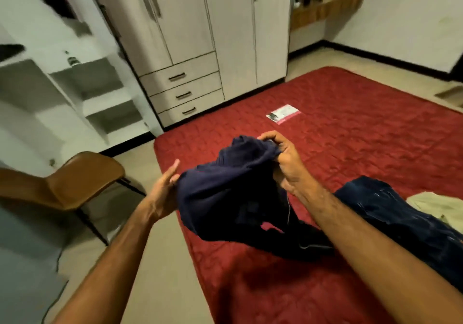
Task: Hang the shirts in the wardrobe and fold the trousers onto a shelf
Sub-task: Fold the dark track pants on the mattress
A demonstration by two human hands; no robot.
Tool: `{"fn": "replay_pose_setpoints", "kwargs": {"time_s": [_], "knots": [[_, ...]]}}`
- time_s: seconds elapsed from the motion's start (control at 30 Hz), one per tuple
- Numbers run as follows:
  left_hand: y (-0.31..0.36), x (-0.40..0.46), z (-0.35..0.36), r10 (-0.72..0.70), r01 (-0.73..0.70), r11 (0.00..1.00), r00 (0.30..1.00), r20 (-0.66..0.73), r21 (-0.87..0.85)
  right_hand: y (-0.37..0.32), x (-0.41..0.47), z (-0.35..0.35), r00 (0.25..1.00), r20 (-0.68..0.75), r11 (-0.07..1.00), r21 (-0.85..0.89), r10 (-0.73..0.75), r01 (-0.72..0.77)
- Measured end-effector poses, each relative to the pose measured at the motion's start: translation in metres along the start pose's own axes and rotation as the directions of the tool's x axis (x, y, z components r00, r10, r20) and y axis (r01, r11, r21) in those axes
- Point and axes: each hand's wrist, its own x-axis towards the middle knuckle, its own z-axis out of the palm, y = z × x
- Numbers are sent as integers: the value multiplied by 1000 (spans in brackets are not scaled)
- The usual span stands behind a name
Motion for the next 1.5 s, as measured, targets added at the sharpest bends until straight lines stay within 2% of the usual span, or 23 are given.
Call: {"fn": "replay_pose_setpoints", "kwargs": {"time_s": [0.1, 0.2, 0.27, 0.33, 0.37, 0.4, 0.47, 0.5, 0.53, 0.57, 0.63, 0.67, 0.73, 0.8, 0.87, 0.93, 1.0, 1.03, 1.17, 1.3, 1.37, 1.43, 1.5], "knots": [[-10, -25, -50, 68, -70, 996, 997, -27, -54, 10, 10, 65, 985, 169, 1000, -23, 19, -16], [-33, -41, -89, 187, -217, 959, 968, -165, -183, 45, 30, 90, 950, 310, 936, -344, 37, 76], [-54, -51, -101, 229, -307, 914, 930, -286, -266, 74, 41, 86, 911, 390, 739, -651, 134, 170], [-86, -57, -112, 273, -389, 885, 878, -393, -256, 109, 33, 84, 862, 373, 498, -850, 342, 169], [-107, -60, -114, 307, -411, 893, 853, -421, -183, 131, 21, 82, 828, 335, 447, -887, 450, 116], [-127, -62, -112, 339, -405, 911, 843, -418, -77, 151, 5, 82, 773, 293, 450, -893, 563, 11], [-177, -56, -99, 385, -344, 922, 872, -303, 180, 183, -34, 90, 608, 261, 528, -790, 750, -312], [-205, -48, -91, 396, -330, 899, 892, -216, 287, 202, -50, 92, 516, 230, 510, -698, 825, -503], [-239, -39, -81, 408, -331, 867, 901, -150, 372, 220, -66, 92, 430, 234, 472, -634, 872, -612], [-272, -26, -73, 423, -329, 827, 899, -118, 456, 240, -75, 86, 388, 227, 442, -597, 893, -670], [-337, -7, -57, 427, -264, 749, 894, -137, 607, 275, -93, 67, 410, 268, 488, -548, 872, -679], [-367, 1, -49, 427, -225, 728, 888, -171, 647, 292, -102, 55, 448, 291, 530, -560, 845, -636], [-412, 20, -34, 478, -214, 703, 848, -228, 678, 328, -112, 22, 499, 340, 583, -650, 797, -488], [-430, 34, -26, 550, -258, 708, 785, -284, 657, 362, -115, -8, 573, 370, 649, -636, 731, -418], [-433, 45, -19, 641, -329, 705, 676, -365, 628, 382, -111, -33, 643, 310, 692, -516, 700, -505], [-438, 46, -15, 716, -336, 681, 488, -498, 651, 388, -108, -48, 670, 246, 712, -316, 700, -628], [-451, 42, -10, 743, -239, 660, 350, -571, 712, 378, -111, -64, 674, 275, 723, -152, 686, -674], [-456, 39, -12, 750, -165, 643, 332, -572, 747, 363, -111, -70, 673, 305, 730, -129, 673, -671], [-442, 21, -16, 704, 124, 596, 394, -591, 793, 278, -117, -73, 615, 533, 795, -208, 581, -570], [-407, -8, 33, 688, 201, 480, 518, -509, 854, 173, -144, -79, 546, 672, 835, -208, 501, -509], [-395, -23, 67, 726, 103, 434, 549, -415, 895, 122, -158, -83, 543, 705, 860, -189, 455, -474], [-385, -37, 96, 762, -115, 451, 565, -315, 885, 79, -165, -81, 547, 729, 888, -186, 411, -420], [-374, -59, 129, 798, -232, 447, 540, -268, 864, 38, -169, -77, 569, 743, 921, -168, 352, -352]]}}
